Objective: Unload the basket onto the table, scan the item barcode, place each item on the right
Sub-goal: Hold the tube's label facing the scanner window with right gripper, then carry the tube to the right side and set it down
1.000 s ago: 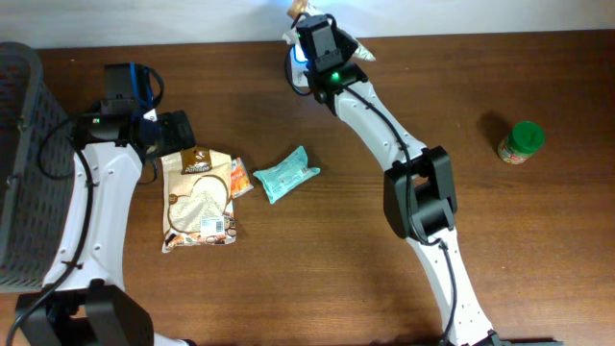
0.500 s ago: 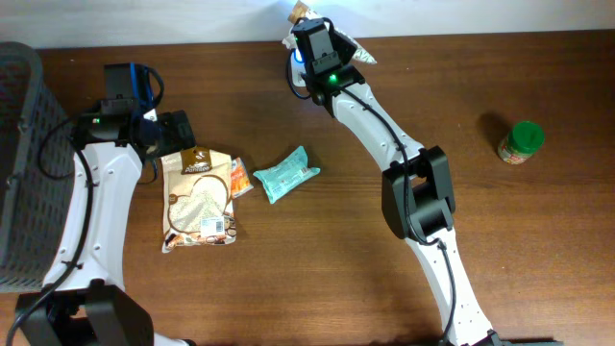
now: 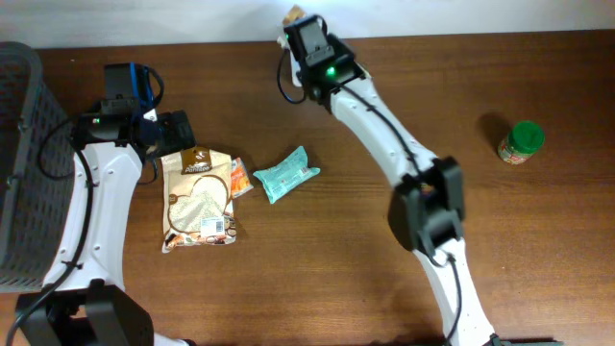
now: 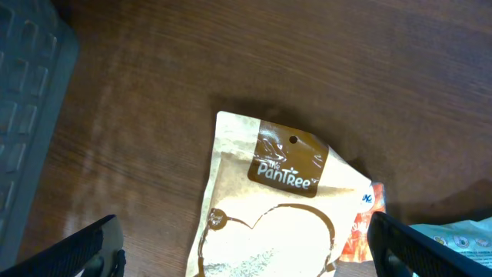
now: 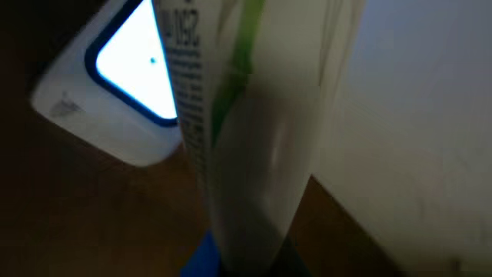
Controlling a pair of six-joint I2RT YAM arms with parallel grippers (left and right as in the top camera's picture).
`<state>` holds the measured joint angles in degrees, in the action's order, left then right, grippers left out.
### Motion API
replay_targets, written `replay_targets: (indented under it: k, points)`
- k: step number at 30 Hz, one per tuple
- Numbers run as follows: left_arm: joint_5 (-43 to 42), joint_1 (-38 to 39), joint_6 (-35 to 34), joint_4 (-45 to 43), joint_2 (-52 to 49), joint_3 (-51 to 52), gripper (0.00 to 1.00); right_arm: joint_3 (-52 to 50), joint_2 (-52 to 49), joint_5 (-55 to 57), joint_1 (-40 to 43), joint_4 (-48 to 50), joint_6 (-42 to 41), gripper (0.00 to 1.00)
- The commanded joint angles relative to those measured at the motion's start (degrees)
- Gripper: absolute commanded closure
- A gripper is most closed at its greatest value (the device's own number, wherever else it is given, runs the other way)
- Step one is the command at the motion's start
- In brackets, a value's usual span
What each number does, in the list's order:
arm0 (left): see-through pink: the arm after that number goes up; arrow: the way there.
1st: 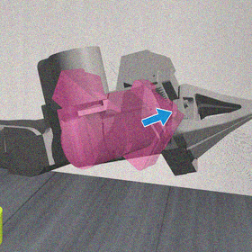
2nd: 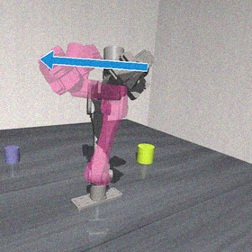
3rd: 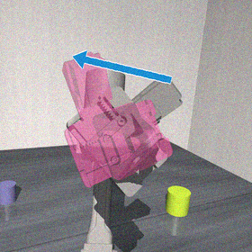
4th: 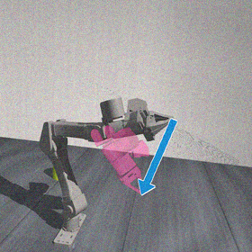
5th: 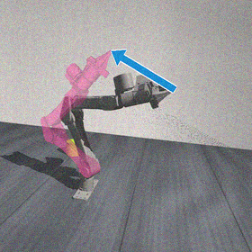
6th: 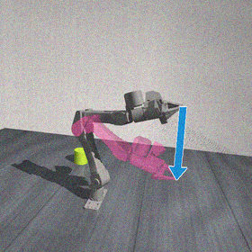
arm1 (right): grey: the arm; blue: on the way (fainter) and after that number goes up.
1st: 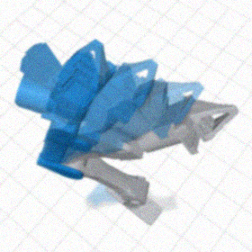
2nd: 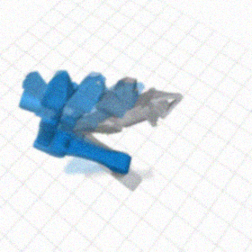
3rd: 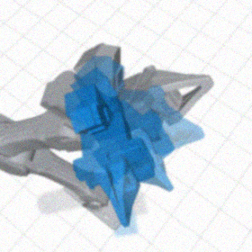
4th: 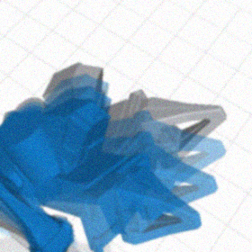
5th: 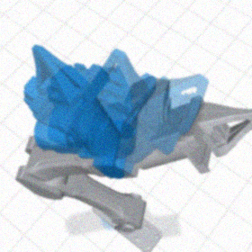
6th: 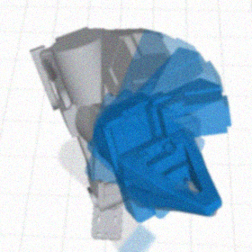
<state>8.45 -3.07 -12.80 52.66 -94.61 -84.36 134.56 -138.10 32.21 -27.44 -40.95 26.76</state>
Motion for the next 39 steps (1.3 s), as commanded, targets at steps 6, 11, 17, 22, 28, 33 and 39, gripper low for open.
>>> replay_targets:
  k: [6,11,17,22,28,33,39]
  points:
    - [0.4,-0.1,1.1,-0.1,0.2,-0.8,0.01,1.7,24.3,-2.2,2.3,-34.7,-35.3,0.96]
    - [0.4,-0.1,1.1,-0.1,0.2,-0.8,0.01,-1.2,22.5,-2.3,7.4,-51.2,-44.9,0.96]
    - [0.4,-0.1,1.1,-0.1,0.2,-0.8,0.01,-15.0,22.2,-4.4,16.0,-47.8,-47.2,0.96]
    - [0.4,-0.1,1.1,-0.1,0.2,-0.8,0.01,-30.2,22.2,-5.3,23.5,-36.5,-46.8,0.96]
    - [0.4,-0.1,1.1,-0.1,0.2,-0.8,0.01,-42.2,22.2,-7.5,30.1,-24.5,-44.6,0.96]
    - [0.4,-0.1,1.1,-0.1,0.2,-0.8,0.01,-45.4,22.2,-8.3,34.3,-21.1,-43.4,0.83]
    - [0.4,-0.1,1.1,-0.1,0.2,-0.8,0.01,-43.0,22.4,-11.7,35.9,-21.9,-44.8,0.57]
